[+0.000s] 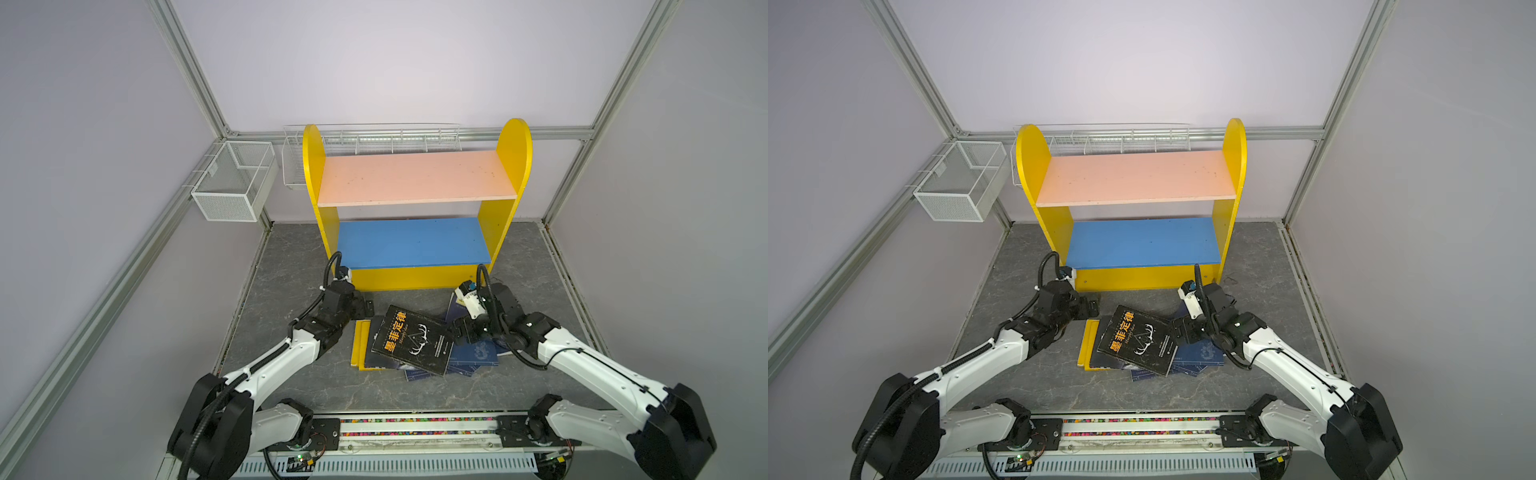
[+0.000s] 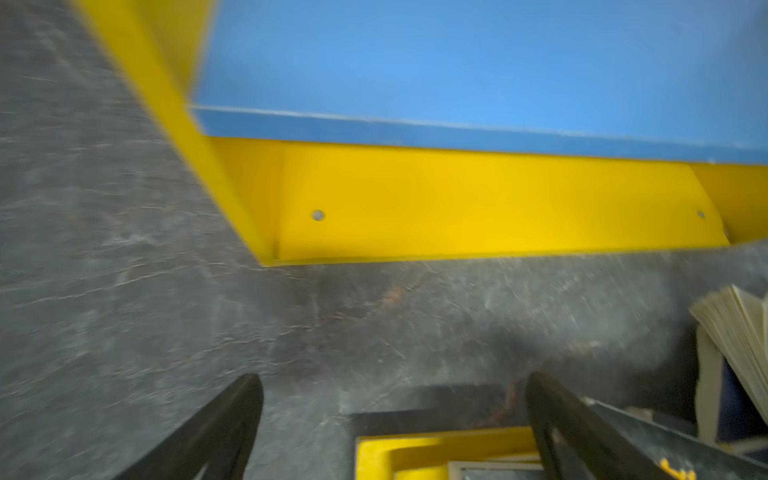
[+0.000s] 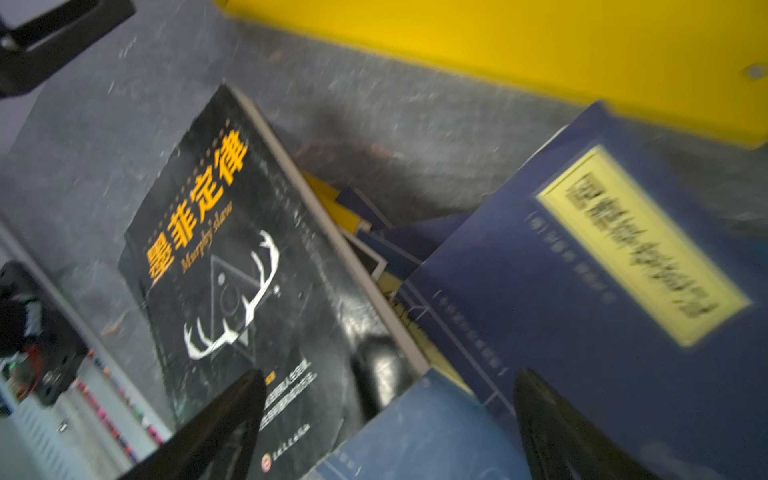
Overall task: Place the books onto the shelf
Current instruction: 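Reach both grippers to the black Murphy's Law book on the pile, then lift the black book upright with the right gripper while left steadies it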
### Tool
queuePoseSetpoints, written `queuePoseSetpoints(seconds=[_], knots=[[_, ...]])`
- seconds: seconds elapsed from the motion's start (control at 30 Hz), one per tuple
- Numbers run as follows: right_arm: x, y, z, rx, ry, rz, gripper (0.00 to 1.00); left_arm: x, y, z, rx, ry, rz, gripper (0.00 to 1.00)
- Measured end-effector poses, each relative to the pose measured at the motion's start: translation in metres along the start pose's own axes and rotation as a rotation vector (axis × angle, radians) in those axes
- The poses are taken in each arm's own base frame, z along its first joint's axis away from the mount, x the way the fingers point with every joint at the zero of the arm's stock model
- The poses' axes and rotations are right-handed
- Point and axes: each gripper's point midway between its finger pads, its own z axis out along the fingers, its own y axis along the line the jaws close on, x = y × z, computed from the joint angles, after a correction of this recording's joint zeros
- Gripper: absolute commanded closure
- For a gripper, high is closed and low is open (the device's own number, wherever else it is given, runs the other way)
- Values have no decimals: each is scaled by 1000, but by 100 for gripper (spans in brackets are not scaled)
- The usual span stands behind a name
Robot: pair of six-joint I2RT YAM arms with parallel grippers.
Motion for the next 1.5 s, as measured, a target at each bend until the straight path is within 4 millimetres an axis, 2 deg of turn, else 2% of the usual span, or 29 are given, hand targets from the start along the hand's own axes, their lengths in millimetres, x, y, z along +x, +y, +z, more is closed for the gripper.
queuePoseSetpoints(seconds=[0.1, 0.23, 0.3, 0.43, 0.6, 0.67, 0.87, 1.07, 1.1, 1.17, 1.33, 1.37, 1.43, 1.5], knots=[[18, 12, 11, -83, 105, 25, 2, 11, -27, 9, 90, 84, 56, 6], [30, 20, 14, -138, 163, 44, 0, 31, -57, 12, 169, 173, 140, 11], [33, 22, 17, -155, 182, 51, 2, 43, -65, 12, 188, 216, 172, 16], [38, 24, 25, -174, 226, 67, 6, 55, -66, 11, 190, 263, 194, 29], [28, 27, 29, -200, 218, 70, 10, 56, -68, 10, 192, 283, 205, 43], [22, 28, 30, -208, 212, 67, 13, 57, -68, 11, 193, 292, 211, 45], [-19, 41, 24, -251, 147, 22, 29, 61, -70, 20, 191, 320, 210, 53], [-48, 49, 23, -281, 110, -16, 57, 59, -70, 24, 187, 318, 209, 54], [-50, 49, 25, -282, 109, -19, 66, 59, -70, 24, 187, 315, 209, 54], [-54, 48, 28, -284, 113, -19, 76, 58, -70, 25, 185, 310, 209, 54], [-57, 40, 32, -276, 113, 1, 92, 52, -67, 26, 163, 300, 190, 52], [-59, 40, 31, -281, 105, 3, 93, 49, -67, 26, 160, 293, 183, 47], [-64, 38, 28, -294, 89, 8, 93, 41, -65, 26, 156, 277, 159, 31], [-70, 36, 22, -315, 61, 16, 93, 29, -60, 23, 150, 252, 119, 24]])
